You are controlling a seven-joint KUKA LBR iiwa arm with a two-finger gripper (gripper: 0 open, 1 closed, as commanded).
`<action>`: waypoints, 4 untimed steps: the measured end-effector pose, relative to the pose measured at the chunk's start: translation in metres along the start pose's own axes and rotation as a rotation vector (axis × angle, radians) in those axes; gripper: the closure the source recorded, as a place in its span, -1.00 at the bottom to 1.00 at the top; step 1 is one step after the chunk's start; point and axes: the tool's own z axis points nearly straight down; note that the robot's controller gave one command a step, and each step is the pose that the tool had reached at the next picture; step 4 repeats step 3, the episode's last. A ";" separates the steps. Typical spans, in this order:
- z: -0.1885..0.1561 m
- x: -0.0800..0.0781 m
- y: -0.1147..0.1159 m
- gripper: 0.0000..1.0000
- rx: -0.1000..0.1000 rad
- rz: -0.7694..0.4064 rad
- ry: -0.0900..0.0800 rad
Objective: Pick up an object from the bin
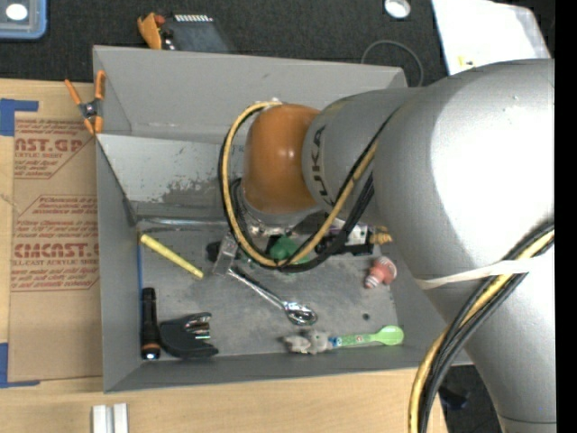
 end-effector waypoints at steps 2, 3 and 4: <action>-0.021 0.003 -0.002 1.00 0.007 0.000 0.011; -0.051 0.000 0.001 1.00 0.000 -0.001 0.002; -0.051 0.000 0.001 1.00 0.000 -0.001 0.002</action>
Offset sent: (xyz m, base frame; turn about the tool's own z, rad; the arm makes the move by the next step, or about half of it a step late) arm -0.0001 0.0000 0.0806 0.0002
